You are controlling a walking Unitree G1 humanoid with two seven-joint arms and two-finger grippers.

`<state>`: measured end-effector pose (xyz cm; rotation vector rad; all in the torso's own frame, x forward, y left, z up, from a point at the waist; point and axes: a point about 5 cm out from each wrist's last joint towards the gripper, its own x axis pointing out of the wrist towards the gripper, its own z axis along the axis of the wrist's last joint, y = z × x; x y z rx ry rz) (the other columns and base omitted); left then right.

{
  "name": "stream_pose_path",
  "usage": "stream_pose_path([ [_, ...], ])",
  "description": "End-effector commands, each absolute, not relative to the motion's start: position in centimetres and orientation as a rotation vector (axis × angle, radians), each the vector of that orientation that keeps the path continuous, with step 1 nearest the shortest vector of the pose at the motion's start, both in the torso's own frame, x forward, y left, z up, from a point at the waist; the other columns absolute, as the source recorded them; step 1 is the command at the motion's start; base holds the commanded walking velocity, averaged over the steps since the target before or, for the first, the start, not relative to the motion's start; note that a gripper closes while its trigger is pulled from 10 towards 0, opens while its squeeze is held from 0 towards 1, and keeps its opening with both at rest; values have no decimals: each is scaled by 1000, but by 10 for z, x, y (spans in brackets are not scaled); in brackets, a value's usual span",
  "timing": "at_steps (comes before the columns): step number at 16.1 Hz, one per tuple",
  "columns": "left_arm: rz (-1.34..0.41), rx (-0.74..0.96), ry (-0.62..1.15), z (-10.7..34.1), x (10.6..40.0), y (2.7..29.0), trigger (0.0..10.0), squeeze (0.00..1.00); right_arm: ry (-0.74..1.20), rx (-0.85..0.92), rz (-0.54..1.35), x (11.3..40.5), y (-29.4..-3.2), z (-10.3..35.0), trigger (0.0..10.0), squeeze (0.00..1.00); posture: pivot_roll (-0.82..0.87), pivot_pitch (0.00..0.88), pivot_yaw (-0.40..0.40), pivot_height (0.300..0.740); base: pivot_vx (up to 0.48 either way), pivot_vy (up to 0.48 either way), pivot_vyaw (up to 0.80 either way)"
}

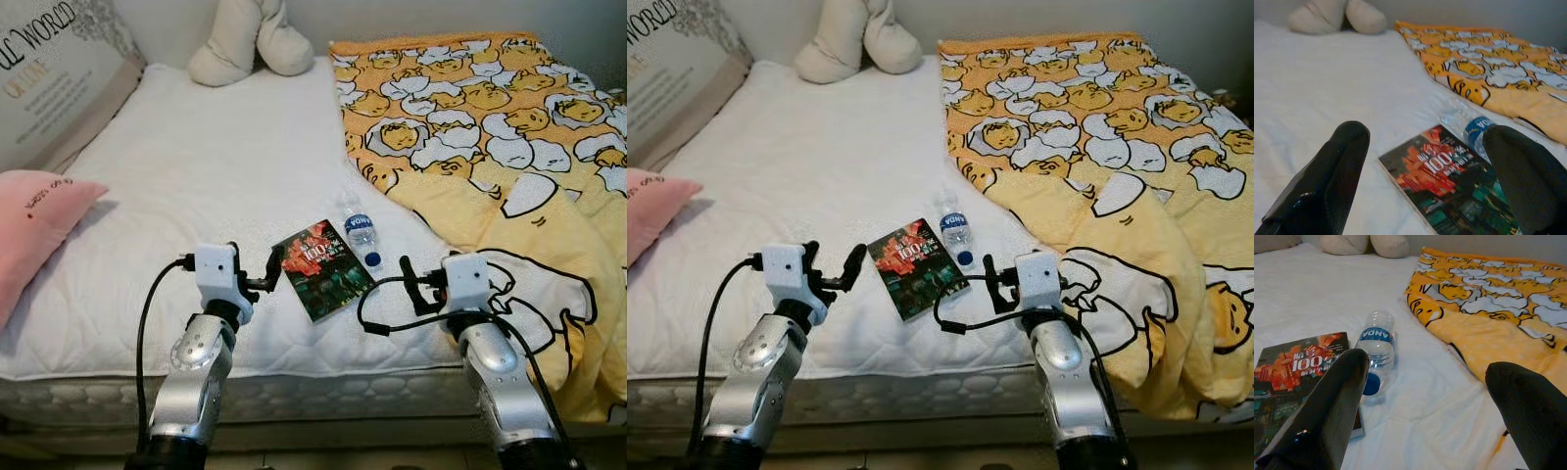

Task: Clean up the room

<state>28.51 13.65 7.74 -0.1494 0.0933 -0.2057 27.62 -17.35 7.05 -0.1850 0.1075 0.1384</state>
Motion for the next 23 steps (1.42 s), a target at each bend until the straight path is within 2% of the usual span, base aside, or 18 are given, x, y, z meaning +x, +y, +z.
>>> stream_pose_path([
  [1,-189,-149,121,76,294,145,10000,0,81,-189,133,276,-173,80,10000,0,-193,0,120,740,0,0,0],
  [3,-166,-181,164,71,306,153,10000,0,63,-210,162,262,-176,87,10000,0,-222,4,126,740,0,0,0],
  [5,-149,-269,256,59,322,155,10000,0,56,-212,222,244,-173,92,10000,0,-260,75,138,740,0,0,0],
  [9,-68,-405,391,37,325,173,10000,0,133,-164,355,194,-152,82,10000,0,-296,224,195,740,0,0,0],
  [10,-67,-412,396,36,324,174,10000,0,140,-161,358,191,-151,81,10000,0,-296,224,195,740,0,0,0],
  [13,-2,-507,421,34,327,186,10000,0,191,-111,399,169,-133,80,10000,0,-294,299,231,740,0,0,0],
  [16,-18,-618,407,35,330,184,10000,0,211,-100,394,150,-127,87,10000,0,-307,344,248,740,0,0,0],
  [18,-38,-572,406,35,330,181,10000,0,216,-141,369,146,-129,87,10000,0,-315,344,253,740,0,0,0],
  [19,-67,-469,385,36,329,181,10000,0,226,-134,338,150,-132,86,10000,0,-310,320,253,740,0,0,0],
  [21,-124,-368,310,40,324,189,10000,0,215,-139,311,162,-137,88,10000,0,-286,276,244,740,0,0,0],
  [23,-140,-321,243,47,317,203,10000,0,207,-128,286,176,-141,87,10000,0,-250,233,221,740,0,144,-772],
])
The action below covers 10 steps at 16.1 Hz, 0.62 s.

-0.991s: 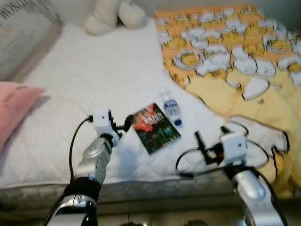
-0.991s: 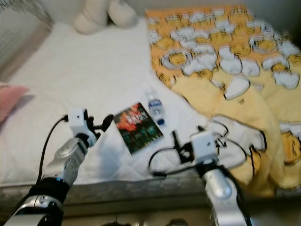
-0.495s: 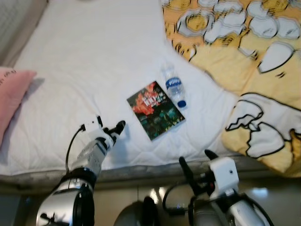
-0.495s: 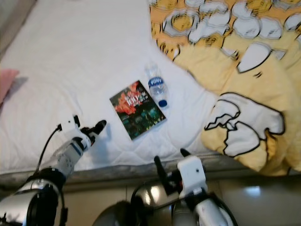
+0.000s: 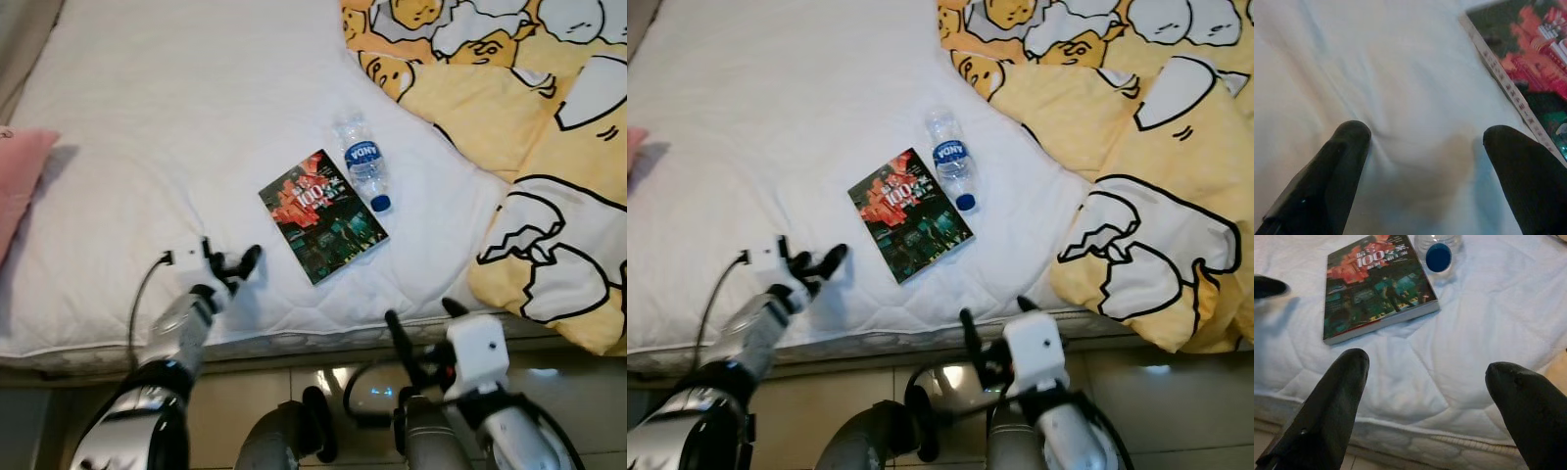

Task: Clean up the room

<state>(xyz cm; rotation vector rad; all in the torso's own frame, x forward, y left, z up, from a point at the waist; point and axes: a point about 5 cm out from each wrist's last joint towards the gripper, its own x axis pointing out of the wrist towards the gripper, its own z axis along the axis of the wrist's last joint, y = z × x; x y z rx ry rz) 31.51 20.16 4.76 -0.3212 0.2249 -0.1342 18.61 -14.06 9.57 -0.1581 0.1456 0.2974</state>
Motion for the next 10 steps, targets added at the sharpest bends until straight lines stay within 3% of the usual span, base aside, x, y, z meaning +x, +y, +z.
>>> stream_pose_path([
  [1,-142,-236,169,56,307,211,10000,0,172,-152,293,189,-141,87,10000,0,-238,195,208,740,0,0,-750],
  [6,-176,55,-69,110,275,185,10000,0,73,-131,172,243,-149,94,10000,0,-157,0,157,740,0,0,-750],
  [10,-224,104,-35,107,260,164,10000,0,41,-136,166,271,-145,92,10000,0,-132,0,146,740,0,0,-758],
])
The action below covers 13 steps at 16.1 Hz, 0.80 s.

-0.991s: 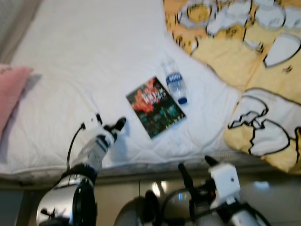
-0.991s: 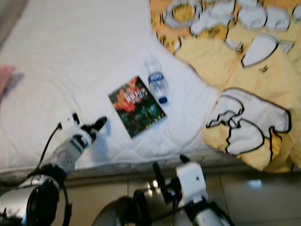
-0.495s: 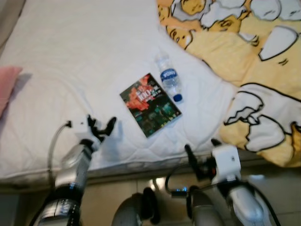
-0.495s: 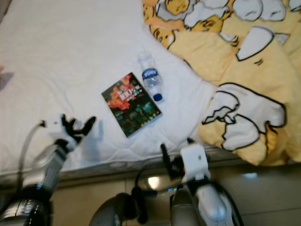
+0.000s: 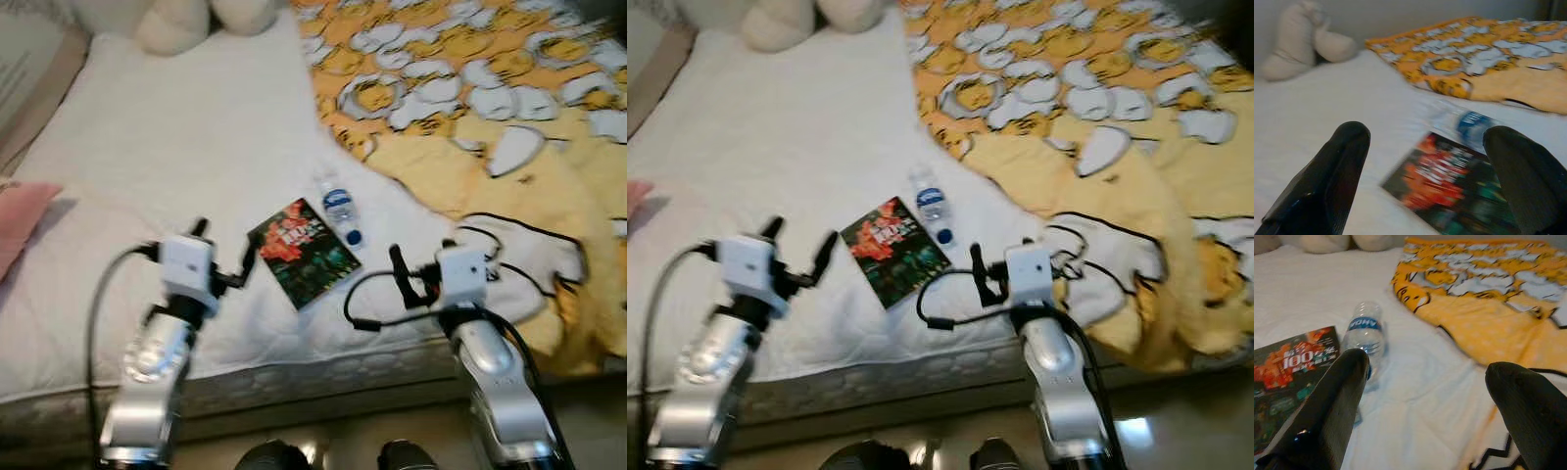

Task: Clean up the room

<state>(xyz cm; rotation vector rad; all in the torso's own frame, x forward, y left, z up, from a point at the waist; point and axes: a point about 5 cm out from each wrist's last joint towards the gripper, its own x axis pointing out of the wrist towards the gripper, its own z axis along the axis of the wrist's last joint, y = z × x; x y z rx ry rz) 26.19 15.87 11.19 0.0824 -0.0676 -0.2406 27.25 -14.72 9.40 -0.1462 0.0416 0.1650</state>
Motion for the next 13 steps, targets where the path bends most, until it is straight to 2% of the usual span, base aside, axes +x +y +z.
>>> stream_pose_path([
  [1,-218,98,-21,104,261,162,10000,0,36,-136,164,273,-145,93,10000,0,-136,0,147,740,0,0,-763],
  [7,-143,30,65,93,274,164,10000,0,28,-156,172,271,-147,85,10000,0,-181,0,163,740,0,0,-765],
  [12,-112,34,85,92,290,168,10000,0,35,-164,184,266,-150,81,10000,0,-193,0,164,740,0,0,0],
  [13,-91,13,96,90,293,171,10000,0,39,-165,190,263,-150,80,10000,0,-195,0,163,740,442,0,0],
])
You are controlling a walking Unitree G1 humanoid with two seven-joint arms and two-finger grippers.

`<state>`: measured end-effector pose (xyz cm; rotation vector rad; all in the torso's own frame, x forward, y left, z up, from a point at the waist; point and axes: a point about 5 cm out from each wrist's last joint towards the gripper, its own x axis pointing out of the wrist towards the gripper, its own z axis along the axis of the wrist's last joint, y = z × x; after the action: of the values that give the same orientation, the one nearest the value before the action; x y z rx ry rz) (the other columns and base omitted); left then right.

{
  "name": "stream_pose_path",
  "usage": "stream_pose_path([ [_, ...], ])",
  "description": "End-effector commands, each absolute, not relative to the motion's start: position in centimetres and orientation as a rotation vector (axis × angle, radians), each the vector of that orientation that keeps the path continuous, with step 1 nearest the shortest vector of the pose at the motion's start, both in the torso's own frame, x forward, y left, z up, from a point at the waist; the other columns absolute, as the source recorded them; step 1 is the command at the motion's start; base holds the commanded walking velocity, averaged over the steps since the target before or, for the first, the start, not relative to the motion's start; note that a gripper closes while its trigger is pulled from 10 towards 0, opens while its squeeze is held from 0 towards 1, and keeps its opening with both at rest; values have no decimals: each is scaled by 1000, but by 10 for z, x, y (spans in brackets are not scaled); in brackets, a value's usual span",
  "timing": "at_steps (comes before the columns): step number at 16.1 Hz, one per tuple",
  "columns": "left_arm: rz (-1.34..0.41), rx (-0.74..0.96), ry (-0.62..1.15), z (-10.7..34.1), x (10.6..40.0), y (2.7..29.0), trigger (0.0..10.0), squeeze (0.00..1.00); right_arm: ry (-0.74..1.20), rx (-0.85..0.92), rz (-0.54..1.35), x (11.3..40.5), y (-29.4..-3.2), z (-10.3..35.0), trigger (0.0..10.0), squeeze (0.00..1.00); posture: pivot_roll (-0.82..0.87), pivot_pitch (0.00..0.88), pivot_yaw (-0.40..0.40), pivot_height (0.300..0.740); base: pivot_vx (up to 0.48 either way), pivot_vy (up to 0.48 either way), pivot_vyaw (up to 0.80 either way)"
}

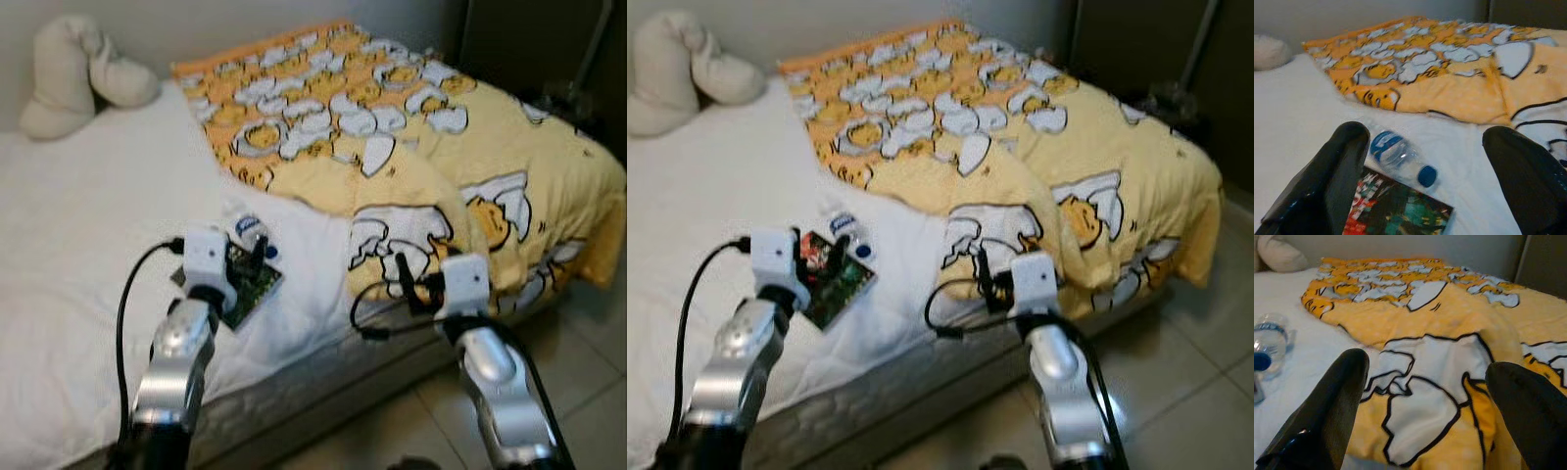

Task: Clean up the room

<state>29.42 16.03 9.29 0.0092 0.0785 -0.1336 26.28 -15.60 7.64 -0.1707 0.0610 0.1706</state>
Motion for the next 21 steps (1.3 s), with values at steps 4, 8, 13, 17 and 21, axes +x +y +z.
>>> stream_pose_path([
  [4,-93,-23,114,86,300,175,10000,0,54,-170,208,255,-151,77,10000,0,-204,0,160,740,99,425,0],
  [8,-165,56,76,95,309,167,10000,0,57,-162,205,252,-150,77,10000,0,-207,0,169,740,141,435,0],
  [13,-251,31,130,95,324,148,10000,0,61,-147,202,245,-147,76,10000,0,-209,4,179,740,56,78,0],
  [17,-221,-114,274,71,327,148,10000,0,80,-129,222,236,-144,72,10000,0,-224,35,195,740,0,0,0],
  [21,-166,-370,407,46,329,144,10000,0,96,-90,292,215,-136,76,10000,0,-254,137,184,740,0,0,0],
])
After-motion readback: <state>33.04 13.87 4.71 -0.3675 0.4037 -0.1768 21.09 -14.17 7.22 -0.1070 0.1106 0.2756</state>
